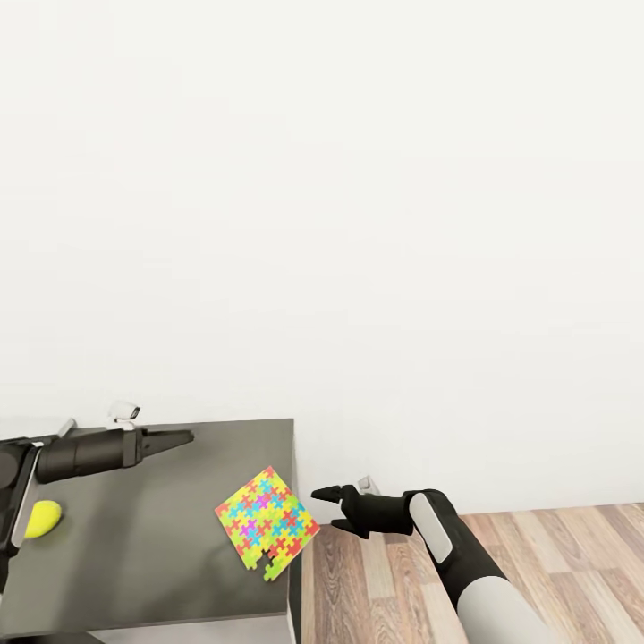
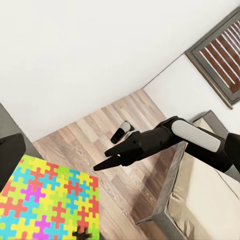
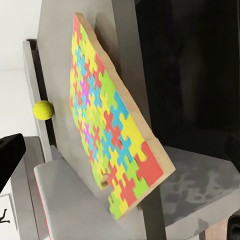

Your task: Put all the toys in the child's room - the three board games (two on the bed and one on the table), the two jigsaw puzzles on the table, and the tennis ball on the table - inside the toy box on the table in the child's room.

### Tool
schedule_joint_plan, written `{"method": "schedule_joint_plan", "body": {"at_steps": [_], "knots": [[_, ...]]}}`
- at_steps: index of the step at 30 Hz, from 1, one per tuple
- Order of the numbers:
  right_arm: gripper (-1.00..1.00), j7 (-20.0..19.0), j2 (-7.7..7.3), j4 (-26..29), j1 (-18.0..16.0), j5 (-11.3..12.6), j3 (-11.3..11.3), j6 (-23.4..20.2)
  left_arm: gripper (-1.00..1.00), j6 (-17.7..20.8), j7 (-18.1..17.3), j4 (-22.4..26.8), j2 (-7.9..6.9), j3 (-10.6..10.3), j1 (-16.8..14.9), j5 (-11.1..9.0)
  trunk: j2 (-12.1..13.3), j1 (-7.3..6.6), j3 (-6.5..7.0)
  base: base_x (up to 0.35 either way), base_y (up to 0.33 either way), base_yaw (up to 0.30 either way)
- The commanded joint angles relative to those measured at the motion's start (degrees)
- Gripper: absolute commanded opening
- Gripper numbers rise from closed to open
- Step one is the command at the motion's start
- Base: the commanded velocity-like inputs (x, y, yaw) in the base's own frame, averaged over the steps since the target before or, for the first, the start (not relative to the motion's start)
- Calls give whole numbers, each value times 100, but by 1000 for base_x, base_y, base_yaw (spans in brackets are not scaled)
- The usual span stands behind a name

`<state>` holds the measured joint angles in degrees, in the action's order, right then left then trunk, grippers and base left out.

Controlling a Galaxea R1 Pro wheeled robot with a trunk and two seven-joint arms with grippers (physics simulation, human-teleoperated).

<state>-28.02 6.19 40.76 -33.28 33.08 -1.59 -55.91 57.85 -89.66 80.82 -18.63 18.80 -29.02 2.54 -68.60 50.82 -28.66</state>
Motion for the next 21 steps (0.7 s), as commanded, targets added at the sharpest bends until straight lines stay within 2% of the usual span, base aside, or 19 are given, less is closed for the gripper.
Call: {"method": "schedule_joint_plan", "body": {"at_steps": [1,13,21], "knots": [[100,-28,1,2,-3,-30,-17,-25,100,60,-34,13,0,3,2,28,-4,0,-6,0,29,0],[100,-28,-17,2,-3,-30,-14,-25,100,64,-34,30,0,14,10,11,-4,0,-6,0,7,0],[100,-28,-21,2,-3,-30,-16,-25,100,75,-34,30,-1,32,11,2,-325,176,-150,0,0,0]]}}
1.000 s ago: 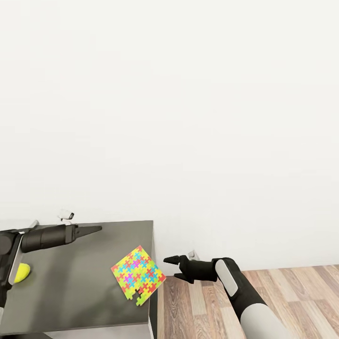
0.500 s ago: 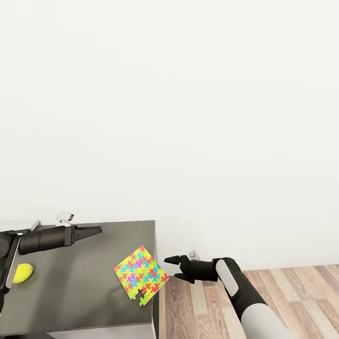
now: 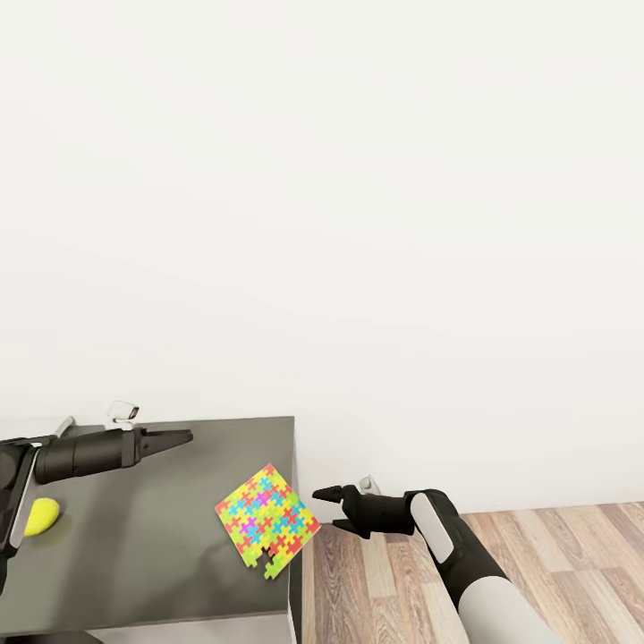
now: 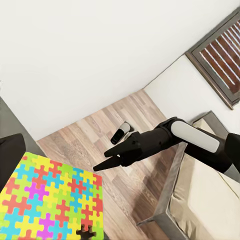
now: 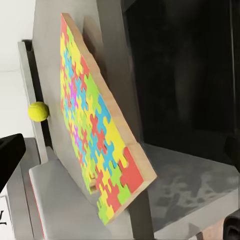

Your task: Put all the toys in the child's room - the three board games (two on the bed and one on the table), the two jigsaw puzzles on the table, and the tennis ball on the table - inside the toy box on the table in the child's room.

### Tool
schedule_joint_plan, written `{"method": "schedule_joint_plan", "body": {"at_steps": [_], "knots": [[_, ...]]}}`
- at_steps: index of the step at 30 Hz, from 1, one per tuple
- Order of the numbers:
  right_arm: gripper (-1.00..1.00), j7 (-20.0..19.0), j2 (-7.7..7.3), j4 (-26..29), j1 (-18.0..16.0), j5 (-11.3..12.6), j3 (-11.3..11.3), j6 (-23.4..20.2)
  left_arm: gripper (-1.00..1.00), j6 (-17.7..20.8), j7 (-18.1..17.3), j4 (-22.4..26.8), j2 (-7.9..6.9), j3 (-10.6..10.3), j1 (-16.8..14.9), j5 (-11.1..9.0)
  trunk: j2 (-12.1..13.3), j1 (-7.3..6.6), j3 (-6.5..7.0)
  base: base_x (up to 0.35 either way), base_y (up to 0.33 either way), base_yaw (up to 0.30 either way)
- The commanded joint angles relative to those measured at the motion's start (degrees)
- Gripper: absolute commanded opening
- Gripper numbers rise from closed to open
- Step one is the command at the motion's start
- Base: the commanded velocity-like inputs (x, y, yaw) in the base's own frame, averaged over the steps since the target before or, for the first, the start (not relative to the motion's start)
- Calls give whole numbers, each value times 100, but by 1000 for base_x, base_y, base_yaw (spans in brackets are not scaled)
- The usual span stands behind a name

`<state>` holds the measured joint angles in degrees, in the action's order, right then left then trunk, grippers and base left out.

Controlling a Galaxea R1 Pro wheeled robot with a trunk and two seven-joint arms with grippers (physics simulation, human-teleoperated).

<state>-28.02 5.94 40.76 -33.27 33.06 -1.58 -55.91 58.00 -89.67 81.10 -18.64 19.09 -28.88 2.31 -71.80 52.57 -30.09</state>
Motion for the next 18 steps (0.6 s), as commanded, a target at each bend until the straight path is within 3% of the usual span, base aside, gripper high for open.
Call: {"method": "schedule_joint_plan", "body": {"at_steps": [1,8,18], "knots": [[100,-28,5,2,-4,-28,-17,-26,100,61,-33,3,-2,6,-4,24,-45,23,-24,0,0,0],[100,-28,11,2,-4,-28,-18,-26,100,64,-33,3,-6,14,-4,24,-326,176,-150,0,0,0],[100,-30,12,2,-4,-28,-17,-26,100,71,-33,3,-8,20,-4,24,-326,176,-150,0,0,0]]}}
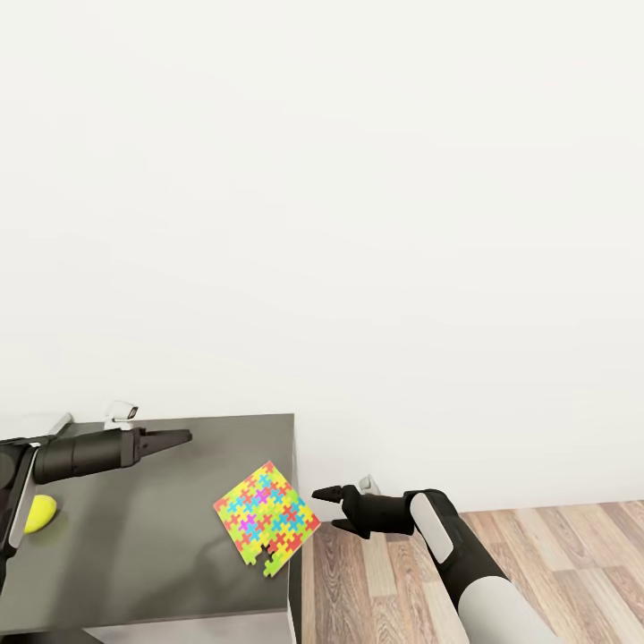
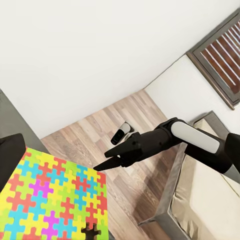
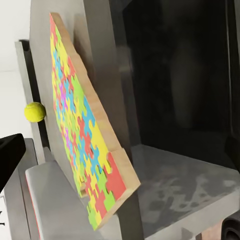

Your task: Put all the toys in the child's room - the three board games (two on the bed and one on the table), the two jigsaw puzzles on the table, and the tennis ball on the table - inside the toy box on the table in the child's room.

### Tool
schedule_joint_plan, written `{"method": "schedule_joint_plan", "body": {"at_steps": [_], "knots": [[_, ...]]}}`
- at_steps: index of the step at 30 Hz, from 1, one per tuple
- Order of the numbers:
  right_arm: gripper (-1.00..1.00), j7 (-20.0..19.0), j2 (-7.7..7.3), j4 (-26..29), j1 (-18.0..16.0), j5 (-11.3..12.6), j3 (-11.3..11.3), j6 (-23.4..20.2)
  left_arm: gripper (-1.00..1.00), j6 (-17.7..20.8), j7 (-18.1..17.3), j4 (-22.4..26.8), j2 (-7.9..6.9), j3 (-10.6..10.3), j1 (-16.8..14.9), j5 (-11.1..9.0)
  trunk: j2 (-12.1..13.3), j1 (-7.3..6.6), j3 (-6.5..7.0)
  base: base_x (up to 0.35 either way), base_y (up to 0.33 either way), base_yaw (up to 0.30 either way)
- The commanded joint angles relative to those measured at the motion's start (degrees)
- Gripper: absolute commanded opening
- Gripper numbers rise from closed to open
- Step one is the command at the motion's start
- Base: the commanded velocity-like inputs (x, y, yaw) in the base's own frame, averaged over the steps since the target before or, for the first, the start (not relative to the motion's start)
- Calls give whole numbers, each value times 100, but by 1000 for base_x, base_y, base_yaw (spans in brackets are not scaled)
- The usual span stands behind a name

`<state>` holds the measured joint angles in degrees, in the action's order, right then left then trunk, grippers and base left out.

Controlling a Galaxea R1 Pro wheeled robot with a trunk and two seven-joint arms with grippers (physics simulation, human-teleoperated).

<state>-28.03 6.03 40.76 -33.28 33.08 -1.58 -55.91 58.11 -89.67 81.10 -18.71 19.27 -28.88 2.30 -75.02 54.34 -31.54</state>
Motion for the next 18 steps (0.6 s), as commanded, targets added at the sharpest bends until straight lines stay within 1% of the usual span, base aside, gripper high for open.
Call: {"method": "schedule_joint_plan", "body": {"at_steps": [1,4,10,18], "knots": [[100,-31,4,2,-3,-30,-17,-25,100,60,-33,3,-1,2,-4,25,-3,0,-6,0,0,0],[100,-29,8,2,-3,-30,-18,-25,100,60,-33,3,1,-2,-4,25,-3,0,-6,-23,19,0],[100,-41,4,2,-3,-30,-17,-25,100,60,-33,3,1,0,-4,25,-3,0,-6,-113,104,0],[100,-44,4,2,-3,-30,-15,-25,100,60,-33,-18,7,11,-4,25,-3,0,-6,-15,14,0]]}}
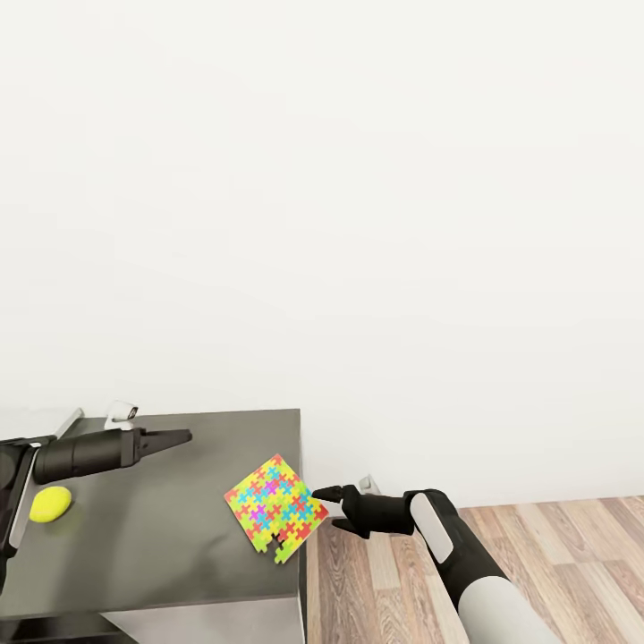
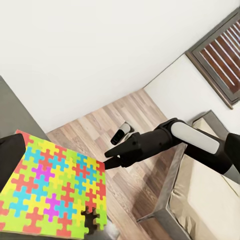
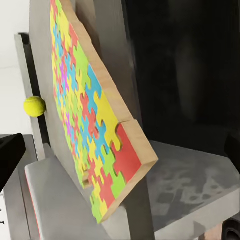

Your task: Put all the toys in the child's room - the three board games (two on the bed and one on the table), the two jigsaw puzzles on the table, and the tennis ball on the table - inside the toy box on the table in the child's room.

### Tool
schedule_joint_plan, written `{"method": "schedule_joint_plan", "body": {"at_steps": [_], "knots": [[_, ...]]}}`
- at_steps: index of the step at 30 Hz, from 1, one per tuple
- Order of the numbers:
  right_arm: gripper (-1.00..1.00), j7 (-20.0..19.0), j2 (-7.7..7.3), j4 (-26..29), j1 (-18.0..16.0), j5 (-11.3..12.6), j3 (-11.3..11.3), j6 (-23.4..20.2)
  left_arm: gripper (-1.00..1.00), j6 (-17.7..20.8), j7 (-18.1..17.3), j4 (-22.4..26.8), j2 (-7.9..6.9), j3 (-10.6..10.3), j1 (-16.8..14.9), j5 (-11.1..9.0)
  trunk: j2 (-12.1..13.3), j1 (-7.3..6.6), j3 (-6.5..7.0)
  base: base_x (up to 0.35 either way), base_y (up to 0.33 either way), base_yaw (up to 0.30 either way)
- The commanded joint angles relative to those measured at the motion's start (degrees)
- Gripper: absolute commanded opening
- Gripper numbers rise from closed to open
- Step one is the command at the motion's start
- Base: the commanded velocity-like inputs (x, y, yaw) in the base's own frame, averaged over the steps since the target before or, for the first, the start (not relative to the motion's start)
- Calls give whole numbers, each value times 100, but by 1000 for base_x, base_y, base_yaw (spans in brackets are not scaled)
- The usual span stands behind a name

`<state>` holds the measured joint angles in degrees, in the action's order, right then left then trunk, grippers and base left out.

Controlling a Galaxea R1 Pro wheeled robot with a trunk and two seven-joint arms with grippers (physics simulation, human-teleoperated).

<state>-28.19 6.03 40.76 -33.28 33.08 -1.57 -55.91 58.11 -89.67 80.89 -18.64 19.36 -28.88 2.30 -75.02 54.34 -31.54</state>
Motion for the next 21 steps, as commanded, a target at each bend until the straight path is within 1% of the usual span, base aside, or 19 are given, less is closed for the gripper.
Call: {"method": "schedule_joint_plan", "body": {"at_steps": [1,11,14,21], "knots": [[100,-28,2,2,-3,-30,-17,-25,100,60,-33,0,-2,3,-4,25,-3,0,-6,-3,3,0],[100,-99,-5,2,-3,-37,-12,-25,100,72,-33,-3,-7,6,-4,17,-3,0,-6,-1,0,0],[100,-105,-5,2,-3,-38,-11,-25,100,80,-33,-3,-2,6,-4,16,-124,66,-60,0,0,0],[100,-107,-3,2,-3,-38,-11,-21,100,94,-33,-3,-4,6,-4,16,-124,66,-60,0,0,0]]}}
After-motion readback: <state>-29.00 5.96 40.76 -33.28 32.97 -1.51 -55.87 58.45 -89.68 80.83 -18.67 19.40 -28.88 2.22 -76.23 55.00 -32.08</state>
